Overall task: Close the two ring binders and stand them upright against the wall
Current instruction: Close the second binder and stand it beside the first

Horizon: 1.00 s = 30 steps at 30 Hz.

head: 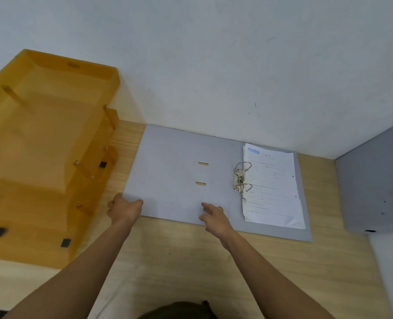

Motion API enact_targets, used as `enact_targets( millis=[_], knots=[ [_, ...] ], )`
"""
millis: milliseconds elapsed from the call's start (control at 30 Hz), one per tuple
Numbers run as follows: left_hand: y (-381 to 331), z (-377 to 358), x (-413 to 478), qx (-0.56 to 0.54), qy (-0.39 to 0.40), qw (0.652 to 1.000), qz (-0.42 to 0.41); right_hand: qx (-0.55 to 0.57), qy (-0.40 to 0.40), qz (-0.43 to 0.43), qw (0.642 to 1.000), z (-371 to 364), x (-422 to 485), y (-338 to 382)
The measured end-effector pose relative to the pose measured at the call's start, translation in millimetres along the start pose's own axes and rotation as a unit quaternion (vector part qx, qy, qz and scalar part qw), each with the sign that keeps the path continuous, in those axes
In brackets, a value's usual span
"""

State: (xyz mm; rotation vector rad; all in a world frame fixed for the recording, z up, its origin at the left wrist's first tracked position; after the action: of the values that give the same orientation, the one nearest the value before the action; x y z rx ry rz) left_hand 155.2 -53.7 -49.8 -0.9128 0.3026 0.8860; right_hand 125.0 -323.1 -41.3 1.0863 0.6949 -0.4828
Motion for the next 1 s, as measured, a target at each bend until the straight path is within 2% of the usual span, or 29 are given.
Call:
enact_targets(
  millis=[133,300,433,533,633,667,733,800,1000],
  knots=[
    [-1.2,10.9,17.7,-0.062,0.031,0.997,0.038,-0.002,0.001,-0.002,1.0,1.6,0.7,0.9],
    [-14.1,26.9,1.3,-0.135,0.075,0.988,-0.005,0.023,0.014,-0.01,1.0,3.1,-5.2,5.3],
    [-42.6,43.0,-41.1,-0.161,0.185,0.967,-0.067,0.057,0.026,0.02,0.998,3.7,-21.2,23.0],
    [-65.8,49.6,-66.6,-0.182,0.305,0.929,-0.104,0.098,0.034,0.05,0.993,3.2,-34.1,46.3],
    [-84.9,35.8,-94.6,-0.263,0.441,0.849,-0.124,0.122,0.046,0.093,0.987,13.7,-54.8,68.9],
    [-90.6,27.0,-106.4,-0.277,0.47,0.828,-0.128,0.126,0.048,0.111,0.985,19.9,-62.1,75.3],
    [-101.6,3.2,-131.4,-0.266,0.504,0.807,-0.152,0.144,0.048,0.145,0.978,35.7,-77.2,85.4],
    [-110.9,-24.5,-155.6,-0.238,0.509,0.807,-0.182,0.163,0.041,0.171,0.971,55.5,-91.0,91.7],
    [-135.2,-96.5,-208.5,-0.123,0.467,0.843,-0.238,0.188,-0.015,0.189,0.964,124.9,-114.9,82.1]
  ],
)
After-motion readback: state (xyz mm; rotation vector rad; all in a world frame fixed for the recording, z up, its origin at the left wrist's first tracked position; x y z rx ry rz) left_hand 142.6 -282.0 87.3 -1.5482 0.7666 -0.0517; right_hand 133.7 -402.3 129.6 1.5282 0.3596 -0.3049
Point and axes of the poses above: each hand's wrist, its own x-axis towards the middle knuckle, its own z-axis out of the back of the hand, y = z × x, the point moved 3 cm from there along x, towards the middle knuckle
